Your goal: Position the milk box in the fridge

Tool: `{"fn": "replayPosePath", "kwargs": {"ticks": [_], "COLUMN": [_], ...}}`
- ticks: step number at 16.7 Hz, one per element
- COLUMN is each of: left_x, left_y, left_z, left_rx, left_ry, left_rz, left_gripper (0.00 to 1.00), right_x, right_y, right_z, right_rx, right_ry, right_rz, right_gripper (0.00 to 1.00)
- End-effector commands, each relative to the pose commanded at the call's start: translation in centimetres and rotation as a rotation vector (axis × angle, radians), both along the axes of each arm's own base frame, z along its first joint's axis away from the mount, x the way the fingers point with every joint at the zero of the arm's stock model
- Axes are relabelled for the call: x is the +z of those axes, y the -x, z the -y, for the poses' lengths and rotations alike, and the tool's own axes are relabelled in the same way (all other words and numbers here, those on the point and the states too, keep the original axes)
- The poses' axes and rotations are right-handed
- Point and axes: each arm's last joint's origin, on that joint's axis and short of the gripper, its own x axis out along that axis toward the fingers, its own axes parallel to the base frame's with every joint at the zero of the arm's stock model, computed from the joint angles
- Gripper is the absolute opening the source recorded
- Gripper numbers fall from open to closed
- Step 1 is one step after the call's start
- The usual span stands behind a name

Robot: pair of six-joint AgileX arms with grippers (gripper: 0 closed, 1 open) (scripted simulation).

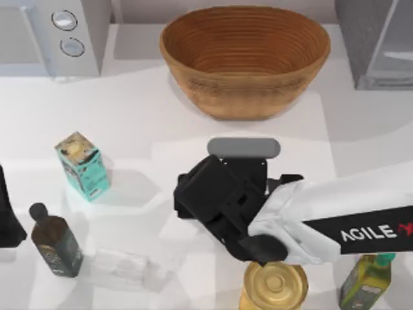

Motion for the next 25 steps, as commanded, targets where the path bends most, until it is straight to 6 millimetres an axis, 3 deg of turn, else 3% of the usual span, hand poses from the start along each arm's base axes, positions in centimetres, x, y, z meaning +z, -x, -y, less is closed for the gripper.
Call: {"fn": "replayPosePath", "kwargs": {"ticks": [3,10,23,25], "left_x": [0.0,0.0,0.0,0.0], "left_y": [0.0,0.0,0.0,0.0], "left_z": [0.0,0.0,0.0,0.0], "left_rx": [0.000,0.000,0.000,0.000], "left_ry": [0.000,0.000,0.000,0.000], "left_rz": [0.000,0.000,0.000,0.000], "left_gripper": [1.00,1.00,1.00,1.00], "right_x": [-1.6,-2.4,-2.4,-2.4], "right_y": [-1.2,-0.6,-0.6,-0.6], "right_z": [0.1,1.1,1.1,1.1], "right_rx": [0.000,0.002,0.002,0.002], "right_ry": [0.008,0.013,0.013,0.013], "right_rz": [-0.007,-0.007,-0.007,-0.007], "right_gripper": [1.00,1.00,0.02,0.00]}}
